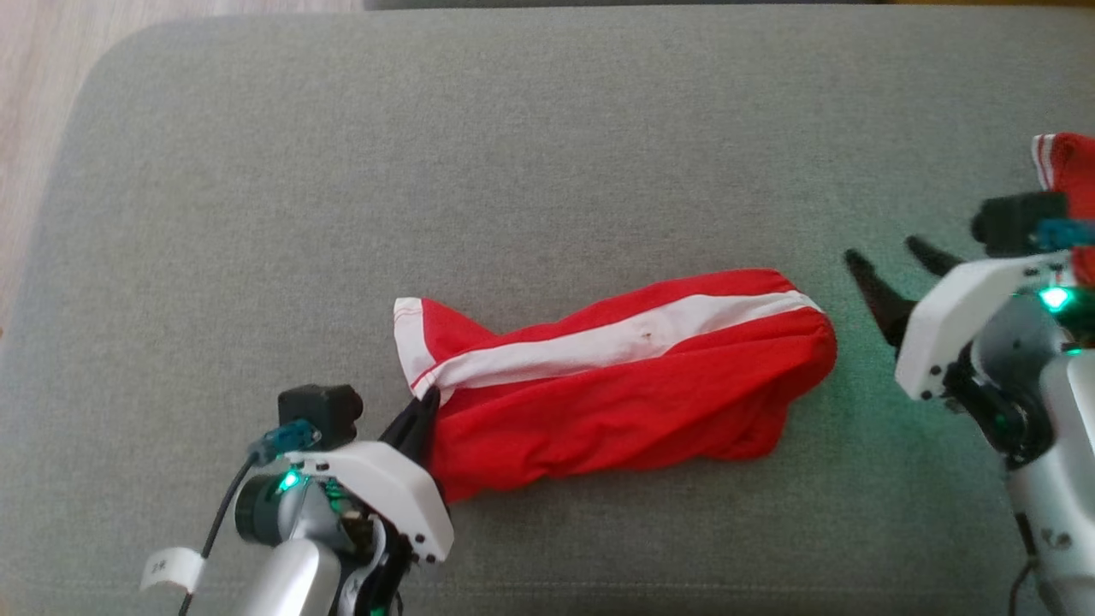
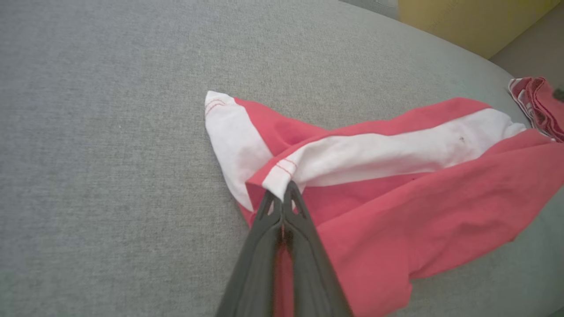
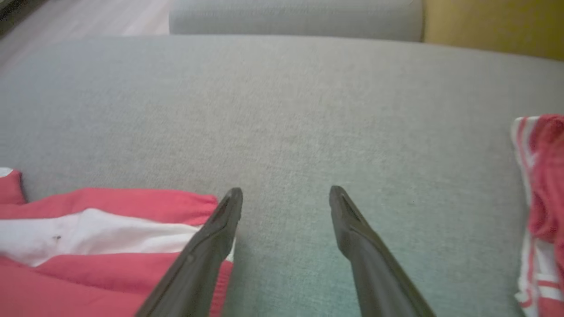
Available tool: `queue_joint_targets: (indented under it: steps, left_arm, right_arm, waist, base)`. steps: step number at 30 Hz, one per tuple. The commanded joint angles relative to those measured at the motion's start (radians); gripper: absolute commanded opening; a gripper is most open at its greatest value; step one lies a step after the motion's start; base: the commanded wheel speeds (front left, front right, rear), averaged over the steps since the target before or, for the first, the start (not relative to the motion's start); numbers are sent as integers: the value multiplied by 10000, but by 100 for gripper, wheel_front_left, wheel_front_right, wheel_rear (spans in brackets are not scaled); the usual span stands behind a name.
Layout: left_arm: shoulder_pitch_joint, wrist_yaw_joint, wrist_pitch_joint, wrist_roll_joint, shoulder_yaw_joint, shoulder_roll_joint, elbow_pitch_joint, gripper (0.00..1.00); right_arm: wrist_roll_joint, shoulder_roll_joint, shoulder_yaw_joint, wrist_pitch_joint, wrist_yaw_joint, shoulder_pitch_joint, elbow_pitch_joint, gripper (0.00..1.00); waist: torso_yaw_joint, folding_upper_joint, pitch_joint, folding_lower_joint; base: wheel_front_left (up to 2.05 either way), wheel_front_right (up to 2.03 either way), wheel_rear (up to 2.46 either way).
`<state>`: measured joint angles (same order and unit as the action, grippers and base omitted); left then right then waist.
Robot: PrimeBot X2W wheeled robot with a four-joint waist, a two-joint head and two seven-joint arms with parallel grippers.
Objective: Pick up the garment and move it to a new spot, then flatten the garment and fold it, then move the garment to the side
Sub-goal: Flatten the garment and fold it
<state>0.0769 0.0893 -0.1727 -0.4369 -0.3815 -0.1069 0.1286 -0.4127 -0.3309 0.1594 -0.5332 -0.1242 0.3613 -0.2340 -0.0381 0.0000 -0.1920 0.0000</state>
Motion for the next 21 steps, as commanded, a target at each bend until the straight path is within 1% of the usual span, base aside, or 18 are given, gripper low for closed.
queue_joint_targets:
  steps: [1,5,8,11,16,21]
  left_arm:
    - [525,51,131,-81,270,7,-369,0]
    - [658,40,226,-79,219,41,-327,0]
    - [738,38,283,-79,192,56,-297,0]
    - [805,41,330,-85,195,46,-270,0]
    - [882,63,387,-96,213,12,-240,0]
    - [923,83,404,-108,211,-30,-230,0]
  right_arm:
    - [-416,-223,415,-350,-65,319,255,100]
    - [-1521,-570,1145,-1227,-65,511,104,100]
    - [-2099,-739,1462,-1566,-65,526,43,100]
    - [-2377,-849,1750,-1641,-65,526,-7,100]
    - [-2764,-830,2359,-1639,-65,518,44,100]
    - [-2878,-820,2890,-1328,-65,539,62,100]
  waist:
    - [-42,0,-68,0]
    - [-121,0,-237,0]
    - [-170,0,-348,0]
    - [-187,0,-440,0]
    - [-194,0,-536,0]
    - [-194,0,-582,0]
  base:
    - [0,0,0]
    - [0,0,0]
    - [0,0,0]
    - [0,0,0]
    - [0,0,0]
    - [0,0,0]
